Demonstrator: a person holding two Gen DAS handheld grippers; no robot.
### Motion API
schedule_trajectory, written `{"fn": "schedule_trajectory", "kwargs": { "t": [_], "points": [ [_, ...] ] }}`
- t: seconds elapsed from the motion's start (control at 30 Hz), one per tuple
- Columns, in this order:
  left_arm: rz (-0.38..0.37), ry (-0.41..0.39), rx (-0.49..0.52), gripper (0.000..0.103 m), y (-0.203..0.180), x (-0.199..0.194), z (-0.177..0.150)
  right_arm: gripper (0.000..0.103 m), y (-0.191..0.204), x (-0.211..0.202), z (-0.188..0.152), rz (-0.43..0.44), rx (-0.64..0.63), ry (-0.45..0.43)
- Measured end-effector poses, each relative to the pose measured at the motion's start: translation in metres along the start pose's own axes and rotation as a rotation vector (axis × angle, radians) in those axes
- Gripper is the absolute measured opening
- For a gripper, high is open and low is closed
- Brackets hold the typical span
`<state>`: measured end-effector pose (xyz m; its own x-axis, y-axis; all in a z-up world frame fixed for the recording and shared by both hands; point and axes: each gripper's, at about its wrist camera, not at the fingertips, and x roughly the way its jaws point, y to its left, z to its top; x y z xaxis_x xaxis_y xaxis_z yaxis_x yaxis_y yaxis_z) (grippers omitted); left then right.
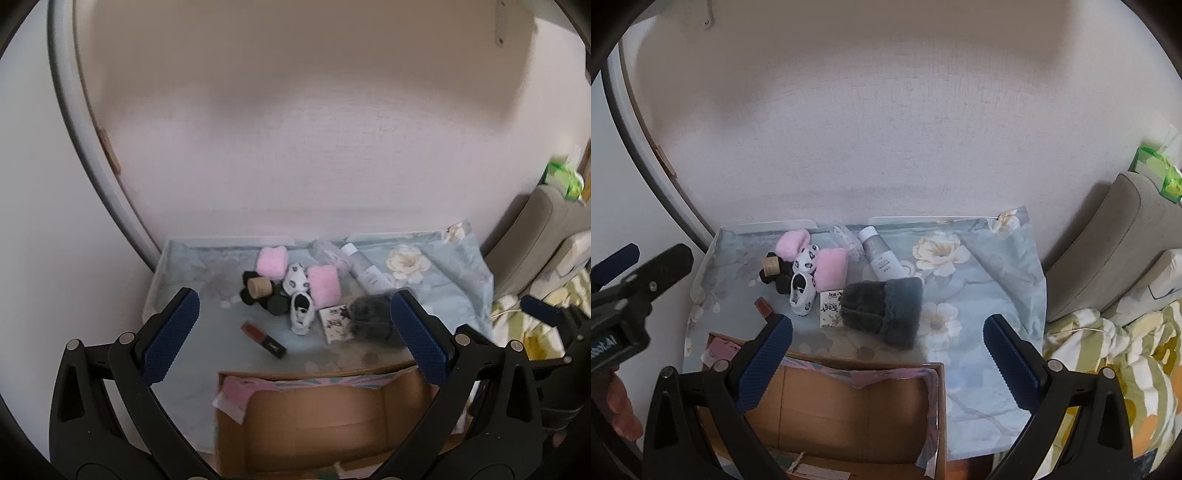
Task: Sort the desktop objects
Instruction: 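Move both tools toward the objects on the table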
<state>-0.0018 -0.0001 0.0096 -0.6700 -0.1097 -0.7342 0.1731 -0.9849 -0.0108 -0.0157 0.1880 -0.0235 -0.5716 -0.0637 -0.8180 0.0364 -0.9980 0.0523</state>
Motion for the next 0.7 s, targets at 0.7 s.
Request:
{"fn": "schedule_trajectory", "kwargs": {
  "t": [0.7],
  "points": [
    [0.038,0.025,-0.096,0.103,0.027,0.006,0.000,0.103,0.000,0.009,0.005,-0.067,-0.060,0.006]
  ]
}}
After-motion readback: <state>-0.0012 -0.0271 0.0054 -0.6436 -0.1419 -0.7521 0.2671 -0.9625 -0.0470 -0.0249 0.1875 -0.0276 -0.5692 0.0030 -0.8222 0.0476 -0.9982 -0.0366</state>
